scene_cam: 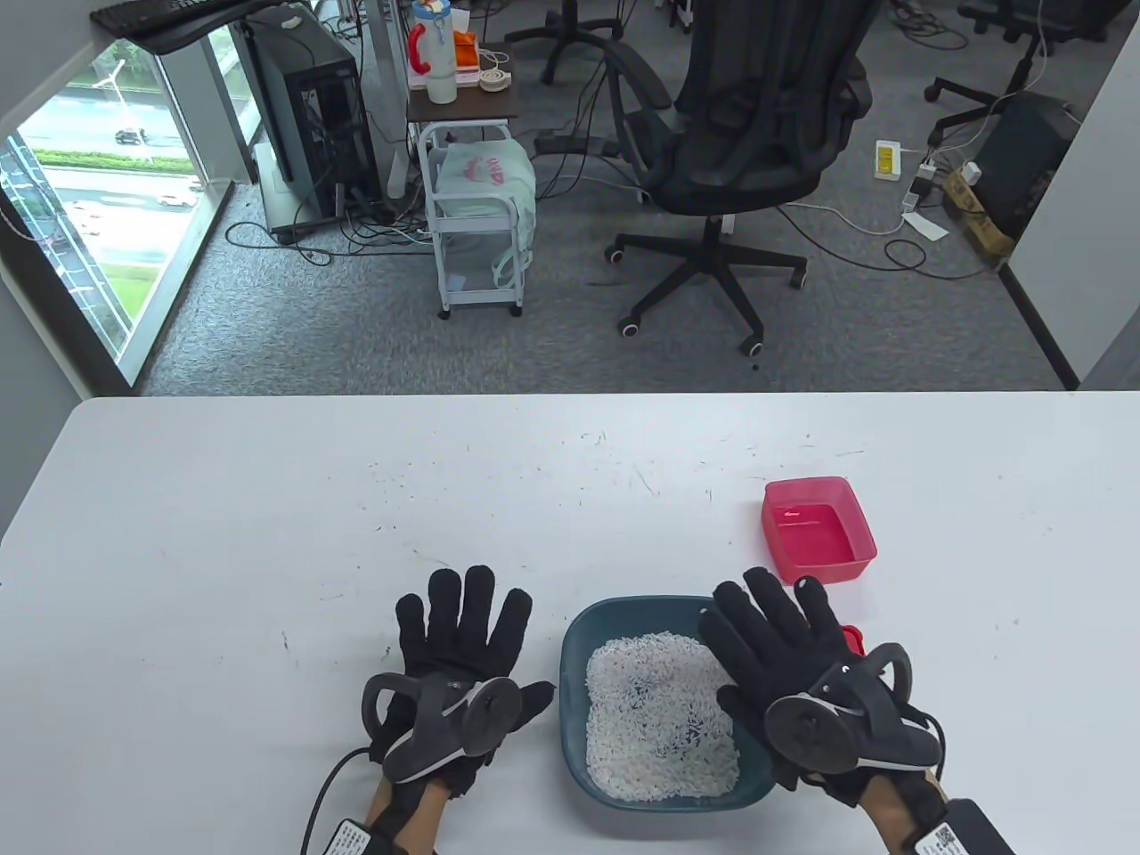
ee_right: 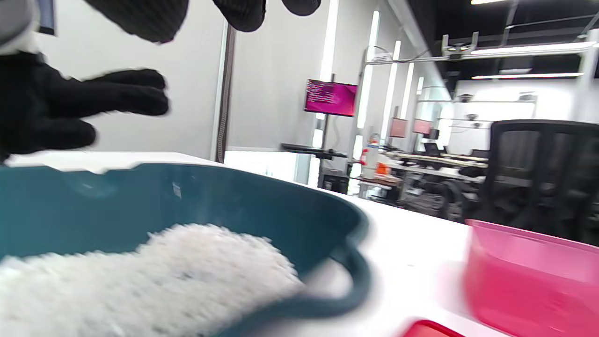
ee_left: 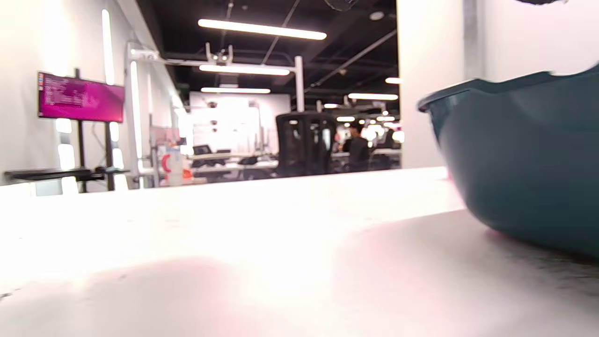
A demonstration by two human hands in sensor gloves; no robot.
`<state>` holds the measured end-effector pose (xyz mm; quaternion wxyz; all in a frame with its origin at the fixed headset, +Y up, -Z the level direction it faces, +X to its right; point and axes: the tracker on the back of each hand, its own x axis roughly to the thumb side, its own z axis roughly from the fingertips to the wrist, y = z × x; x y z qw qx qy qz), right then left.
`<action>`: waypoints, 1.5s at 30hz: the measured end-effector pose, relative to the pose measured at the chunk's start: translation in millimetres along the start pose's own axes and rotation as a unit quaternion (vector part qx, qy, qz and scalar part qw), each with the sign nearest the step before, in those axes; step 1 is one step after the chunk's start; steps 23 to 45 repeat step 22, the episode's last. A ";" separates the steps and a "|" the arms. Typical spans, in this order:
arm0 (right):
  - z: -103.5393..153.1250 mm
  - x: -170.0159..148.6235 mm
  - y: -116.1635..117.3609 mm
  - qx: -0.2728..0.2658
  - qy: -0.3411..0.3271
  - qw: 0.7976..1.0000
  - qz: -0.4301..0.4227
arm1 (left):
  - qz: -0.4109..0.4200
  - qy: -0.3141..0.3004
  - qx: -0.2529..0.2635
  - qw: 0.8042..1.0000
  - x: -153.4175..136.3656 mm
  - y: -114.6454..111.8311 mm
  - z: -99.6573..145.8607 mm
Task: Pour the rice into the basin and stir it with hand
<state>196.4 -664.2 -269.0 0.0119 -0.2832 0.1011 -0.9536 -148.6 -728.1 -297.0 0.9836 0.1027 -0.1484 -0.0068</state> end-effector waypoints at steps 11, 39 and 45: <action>20.9 -61.6 48.0 0.031 0.105 0.994 -0.015 | 0.016 0.049 -0.030 0.998 -32.1 -11.8 -6.1; 27.5 -66.6 59.3 0.054 0.114 0.991 -0.039 | 0.020 0.042 -0.041 0.998 -26.0 -16.1 -7.7; 27.5 -66.6 59.3 0.054 0.114 0.991 -0.039 | 0.020 0.042 -0.041 0.998 -26.0 -16.1 -7.7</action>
